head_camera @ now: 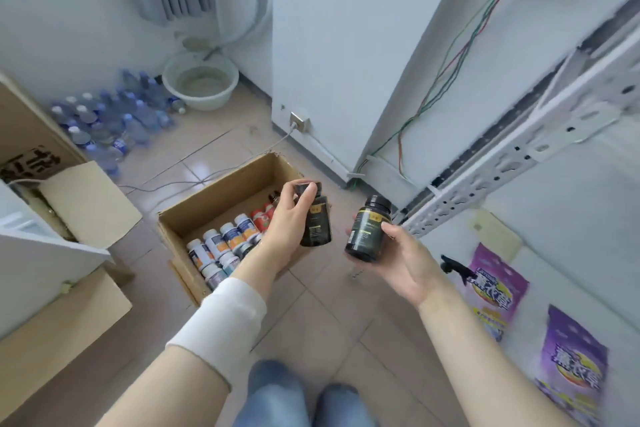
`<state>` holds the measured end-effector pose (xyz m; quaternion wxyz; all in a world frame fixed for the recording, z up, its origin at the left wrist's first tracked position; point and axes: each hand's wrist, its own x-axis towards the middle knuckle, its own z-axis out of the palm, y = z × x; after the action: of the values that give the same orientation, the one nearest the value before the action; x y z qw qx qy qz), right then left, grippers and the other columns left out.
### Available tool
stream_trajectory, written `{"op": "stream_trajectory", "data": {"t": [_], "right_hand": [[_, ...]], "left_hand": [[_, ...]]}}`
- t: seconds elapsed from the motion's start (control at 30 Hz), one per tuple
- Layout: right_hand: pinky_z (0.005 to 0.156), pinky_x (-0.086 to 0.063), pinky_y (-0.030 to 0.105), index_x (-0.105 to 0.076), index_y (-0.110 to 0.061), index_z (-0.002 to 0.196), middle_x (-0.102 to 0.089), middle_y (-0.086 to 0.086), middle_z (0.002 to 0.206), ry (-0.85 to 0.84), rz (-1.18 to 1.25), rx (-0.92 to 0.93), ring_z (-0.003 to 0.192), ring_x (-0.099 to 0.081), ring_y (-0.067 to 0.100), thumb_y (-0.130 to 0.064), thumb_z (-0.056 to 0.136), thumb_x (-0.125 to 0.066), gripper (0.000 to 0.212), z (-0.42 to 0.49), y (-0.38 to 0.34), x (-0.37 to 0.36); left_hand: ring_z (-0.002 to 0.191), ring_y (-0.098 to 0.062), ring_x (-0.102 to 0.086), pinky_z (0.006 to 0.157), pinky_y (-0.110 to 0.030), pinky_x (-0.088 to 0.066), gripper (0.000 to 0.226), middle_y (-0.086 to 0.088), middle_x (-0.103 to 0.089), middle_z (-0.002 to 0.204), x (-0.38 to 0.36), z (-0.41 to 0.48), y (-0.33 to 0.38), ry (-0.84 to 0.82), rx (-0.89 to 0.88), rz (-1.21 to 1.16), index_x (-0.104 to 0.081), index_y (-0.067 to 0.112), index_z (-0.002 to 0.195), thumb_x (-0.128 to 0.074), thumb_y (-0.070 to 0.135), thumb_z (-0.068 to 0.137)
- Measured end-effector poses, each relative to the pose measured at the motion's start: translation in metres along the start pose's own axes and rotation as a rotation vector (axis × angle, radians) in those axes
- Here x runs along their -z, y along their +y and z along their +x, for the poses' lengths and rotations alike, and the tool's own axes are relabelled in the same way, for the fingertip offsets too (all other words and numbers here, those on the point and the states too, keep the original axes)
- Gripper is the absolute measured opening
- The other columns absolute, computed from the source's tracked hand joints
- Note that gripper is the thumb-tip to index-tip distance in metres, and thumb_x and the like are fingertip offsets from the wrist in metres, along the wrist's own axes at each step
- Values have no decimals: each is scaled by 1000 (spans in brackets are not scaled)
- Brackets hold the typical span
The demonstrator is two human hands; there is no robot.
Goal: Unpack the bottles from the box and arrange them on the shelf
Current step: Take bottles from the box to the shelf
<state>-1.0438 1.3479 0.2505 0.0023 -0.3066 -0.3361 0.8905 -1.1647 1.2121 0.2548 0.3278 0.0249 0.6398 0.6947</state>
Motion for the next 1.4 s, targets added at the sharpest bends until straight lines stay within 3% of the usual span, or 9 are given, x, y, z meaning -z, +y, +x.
{"op": "stream_trajectory", "data": {"t": [0.07, 0.13, 0.27, 0.5, 0.63, 0.87, 1.0, 1.2, 1.4], "right_hand": [[83, -53, 49, -59, -2, 112, -71, 13, 98, -4, 10, 42, 90, -70, 25, -21, 72, -63, 45, -37, -15, 11], [81, -55, 45, -65, -3, 108, -70, 13, 101, -26, 7, 92, 91, -69, 23, -26, 61, -75, 53, -74, -31, 26], [80, -55, 38, -58, -5, 117, -67, 11, 107, -59, -59, 231, 92, -67, 20, -34, 46, -89, 82, -156, -66, 60], [76, -56, 30, -58, -7, 115, -71, 5, 101, -6, -236, 507, 93, -67, 18, -24, 57, -86, 66, -316, -133, 132], [77, -58, 34, -69, -10, 102, -71, 10, 105, 24, -235, 666, 97, -68, 22, -30, 47, -90, 62, -383, -182, 166], [74, -56, 32, -54, 2, 119, -62, 18, 108, 161, -218, 865, 98, -64, 28, -28, 45, -90, 87, -442, -274, 215], [71, -56, 27, -62, -5, 109, -68, 10, 103, 240, -254, 951, 90, -70, 19, -27, 43, -88, 74, -459, -324, 246], [75, -56, 26, -62, -8, 110, -68, 4, 102, 440, -351, 961, 92, -68, 14, -36, 35, -91, 86, -470, -394, 304], [89, -49, 32, -51, -6, 127, -64, 4, 111, 712, -478, 835, 103, -61, 19, -7, 76, -67, 53, -471, -448, 367]], "left_hand": [[86, -24, -63, 75, -41, -56, 12, -13, -61, 99, -31, -19, 13, -86, -29, 44, -48, 22, 106, -45, 30, 97], [97, -33, -63, 86, -52, -53, 10, -16, -63, 108, -65, -39, 26, -155, -54, 69, -51, 25, 101, -47, 33, 96], [83, -20, -63, 81, -43, -53, 12, -1, -67, 92, -148, -90, 49, -314, -127, 16, -54, 26, 95, -45, 34, 96], [76, -12, -69, 61, -28, -58, 20, 5, -73, 86, -311, -182, 83, -592, -279, 41, -61, 18, 99, -48, 32, 93], [77, -13, -67, 74, -32, -57, 16, 2, -70, 90, -394, -218, 105, -707, -364, 95, -59, 18, 97, -48, 29, 94], [83, -20, -64, 87, -40, -52, 17, -2, -66, 90, -522, -225, 133, -831, -474, 167, -57, 17, 94, -54, 34, 93], [104, -22, -63, 94, -39, -50, 39, -7, -66, 113, -588, -207, 146, -900, -522, 296, -57, 23, 100, -56, 52, 73], [104, -18, -60, 91, -31, -47, 37, -4, -64, 116, -693, -172, 158, -1009, -554, 422, -52, 17, 116, -53, 44, 91], [94, -17, -57, 90, -30, -44, 30, 3, -60, 98, -790, -131, 147, -1033, -553, 577, -53, 23, 111, -54, 44, 90]]}}
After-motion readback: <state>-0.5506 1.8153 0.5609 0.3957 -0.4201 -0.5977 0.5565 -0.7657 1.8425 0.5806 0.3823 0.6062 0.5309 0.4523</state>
